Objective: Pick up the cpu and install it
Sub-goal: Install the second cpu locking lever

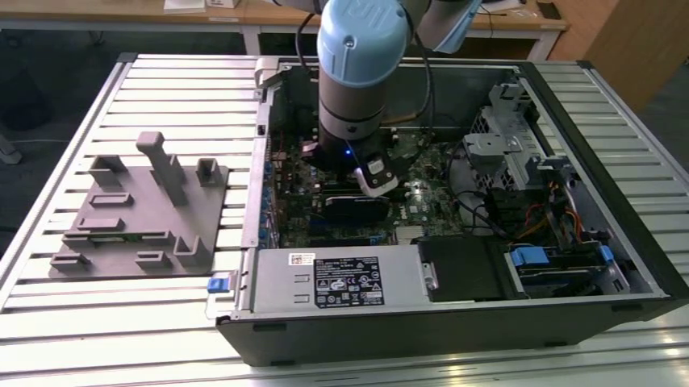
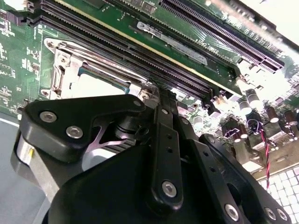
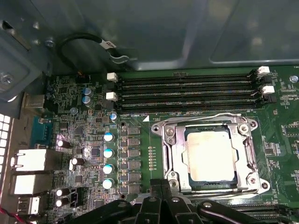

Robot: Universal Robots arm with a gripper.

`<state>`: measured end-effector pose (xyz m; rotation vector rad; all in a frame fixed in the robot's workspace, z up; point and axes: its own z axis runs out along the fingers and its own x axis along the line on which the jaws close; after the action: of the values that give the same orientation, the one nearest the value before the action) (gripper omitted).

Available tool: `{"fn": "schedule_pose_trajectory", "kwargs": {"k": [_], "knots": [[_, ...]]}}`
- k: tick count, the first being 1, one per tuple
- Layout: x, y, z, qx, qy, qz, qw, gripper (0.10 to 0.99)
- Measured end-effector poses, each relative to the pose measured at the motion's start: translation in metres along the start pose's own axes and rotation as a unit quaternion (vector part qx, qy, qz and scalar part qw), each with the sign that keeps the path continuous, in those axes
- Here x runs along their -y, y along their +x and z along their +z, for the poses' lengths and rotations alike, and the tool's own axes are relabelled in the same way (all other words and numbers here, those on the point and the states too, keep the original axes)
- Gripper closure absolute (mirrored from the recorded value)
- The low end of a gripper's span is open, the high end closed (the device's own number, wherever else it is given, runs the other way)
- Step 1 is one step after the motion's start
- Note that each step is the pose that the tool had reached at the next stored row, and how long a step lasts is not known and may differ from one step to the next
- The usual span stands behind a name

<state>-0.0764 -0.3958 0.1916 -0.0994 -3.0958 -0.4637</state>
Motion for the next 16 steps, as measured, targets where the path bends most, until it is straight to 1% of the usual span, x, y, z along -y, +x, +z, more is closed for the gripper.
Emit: {"fn": "schedule_pose_trajectory", "kwargs": {"k": [7,12,16], "knots": [[-0.0039,0.0003,-0.0127,-0.0001,-0.0014,0.0,1.0,0.98],[-0.0073,0.0005,-0.0239,-0.0001,-0.0014,0.0,1.0,0.98],[-0.0095,0.0006,-0.0309,-0.0002,-0.0015,0.0,1.0,0.98]]}}
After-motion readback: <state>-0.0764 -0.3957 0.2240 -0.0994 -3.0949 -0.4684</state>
